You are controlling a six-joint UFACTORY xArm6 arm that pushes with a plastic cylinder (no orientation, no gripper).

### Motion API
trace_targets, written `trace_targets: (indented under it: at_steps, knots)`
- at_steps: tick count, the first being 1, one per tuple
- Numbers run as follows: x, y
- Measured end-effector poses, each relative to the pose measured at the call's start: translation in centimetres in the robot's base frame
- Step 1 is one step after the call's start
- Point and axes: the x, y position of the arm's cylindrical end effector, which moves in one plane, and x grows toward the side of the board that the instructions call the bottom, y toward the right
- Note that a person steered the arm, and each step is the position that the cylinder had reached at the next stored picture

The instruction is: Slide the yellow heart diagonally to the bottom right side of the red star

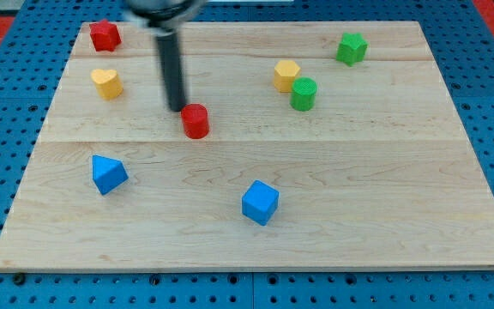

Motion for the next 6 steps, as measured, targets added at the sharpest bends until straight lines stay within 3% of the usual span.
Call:
trace_targets:
  at_steps: [1,2,4,5,6]
  knots:
    - [-0.4,-8.9]
    - [-3.1,-10.6]
    - [-8.5,5.9]
    - [-9.5,6.7]
    - [-5.2,2.8]
